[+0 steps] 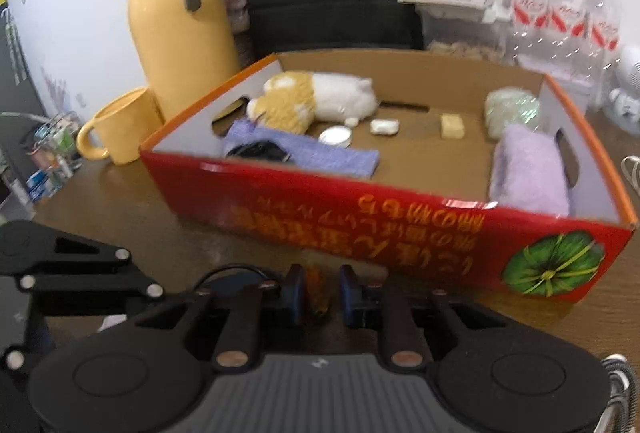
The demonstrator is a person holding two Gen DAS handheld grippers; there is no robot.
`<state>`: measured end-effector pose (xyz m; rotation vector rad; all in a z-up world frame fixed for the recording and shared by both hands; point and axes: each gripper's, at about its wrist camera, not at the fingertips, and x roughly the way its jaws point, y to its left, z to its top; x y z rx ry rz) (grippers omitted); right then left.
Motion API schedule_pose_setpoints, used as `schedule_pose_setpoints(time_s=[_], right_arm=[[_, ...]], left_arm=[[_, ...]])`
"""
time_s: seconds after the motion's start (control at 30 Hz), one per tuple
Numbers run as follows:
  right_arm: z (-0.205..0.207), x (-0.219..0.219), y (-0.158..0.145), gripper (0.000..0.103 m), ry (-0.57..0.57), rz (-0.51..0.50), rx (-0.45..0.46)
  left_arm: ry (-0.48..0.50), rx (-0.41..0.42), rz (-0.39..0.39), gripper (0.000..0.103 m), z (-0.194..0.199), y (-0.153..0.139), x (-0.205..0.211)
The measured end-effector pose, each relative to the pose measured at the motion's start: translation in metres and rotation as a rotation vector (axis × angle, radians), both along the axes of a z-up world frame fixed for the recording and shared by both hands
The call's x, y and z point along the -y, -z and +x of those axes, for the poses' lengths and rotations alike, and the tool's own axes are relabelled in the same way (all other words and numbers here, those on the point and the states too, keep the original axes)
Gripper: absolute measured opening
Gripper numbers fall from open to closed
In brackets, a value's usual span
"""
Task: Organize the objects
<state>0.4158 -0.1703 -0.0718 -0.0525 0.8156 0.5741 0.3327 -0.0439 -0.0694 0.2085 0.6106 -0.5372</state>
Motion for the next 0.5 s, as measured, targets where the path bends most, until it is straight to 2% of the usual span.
schedule_pose_setpoints(time_s=[0.13, 0.23, 0.27, 0.37, 0.5], right_arm=[[-0.002, 0.005, 0.002, 0.011, -0.006, 0.003, 0.012], [-0.011, 0.005, -0.003, 0.011, 0.018, -0.051, 0.053], [-0.018, 0.008, -0.01, 0.011, 0.027, -0.042, 0.074], [-0.056, 0.017, -0.047, 0.011, 0.025, 0.003, 0.187], [-0.123, 0.041, -0.081, 0.011, 0.033, 0.088, 0.276]], left_arm=[[-0.092, -0.029, -0.014, 0.009, -0.017, -0.007, -0.005], [-0.18, 0.02, -0.084, 0.008, -0.041, -0.027, -0.02], [-0.215, 0.036, -0.114, 0.008, -0.05, -0.036, -0.026], [-0.315, 0.068, -0.226, 0.008, -0.084, -0.061, -0.044], [-0.368, 0.061, -0.338, 0.008, -0.134, -0.071, -0.051]])
